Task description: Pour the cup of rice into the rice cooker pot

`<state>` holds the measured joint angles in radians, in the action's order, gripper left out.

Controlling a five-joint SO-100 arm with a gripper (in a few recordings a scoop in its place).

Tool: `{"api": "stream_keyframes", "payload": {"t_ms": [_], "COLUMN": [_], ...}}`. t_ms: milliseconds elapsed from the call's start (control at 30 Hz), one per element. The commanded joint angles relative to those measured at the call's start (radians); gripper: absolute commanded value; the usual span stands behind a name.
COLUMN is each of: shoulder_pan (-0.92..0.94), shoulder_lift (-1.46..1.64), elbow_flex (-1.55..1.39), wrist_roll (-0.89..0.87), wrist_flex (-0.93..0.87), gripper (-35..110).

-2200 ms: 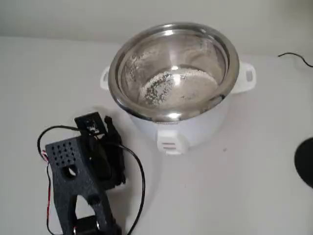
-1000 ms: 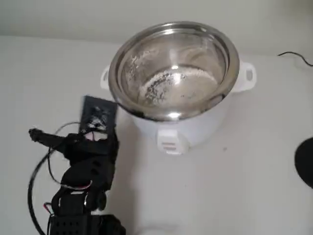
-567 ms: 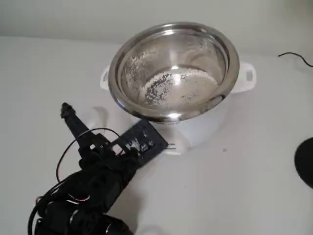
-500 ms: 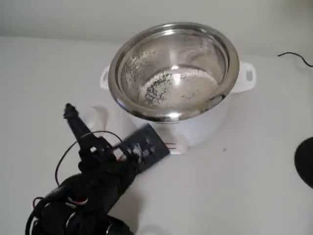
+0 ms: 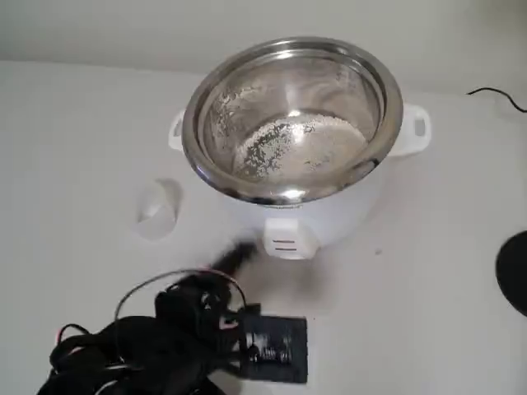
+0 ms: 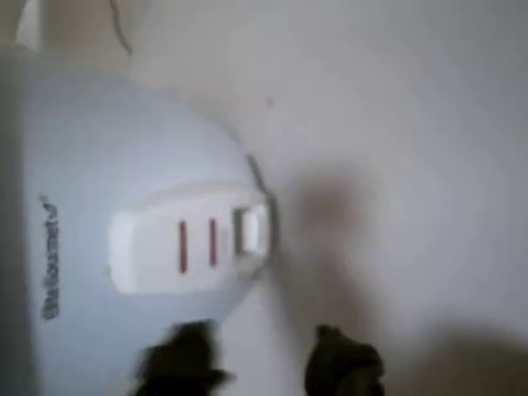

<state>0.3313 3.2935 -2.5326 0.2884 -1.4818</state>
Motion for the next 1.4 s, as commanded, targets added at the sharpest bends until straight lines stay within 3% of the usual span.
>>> {"api": "stream_keyframes", "payload": {"t_ms": [0, 533, 1367], "shoulder_pan": [0.012, -0.374, -0.426], "shoulder_lift": [-0.006, -0.003, -0.003], "elbow_flex": [-0.043, -0.374, -0.440], "wrist_roll": [-0.054, -0.204, -0.230], "wrist_flex": [-0.005, 0.160, 0.201], "gripper": [0, 0, 0]}}
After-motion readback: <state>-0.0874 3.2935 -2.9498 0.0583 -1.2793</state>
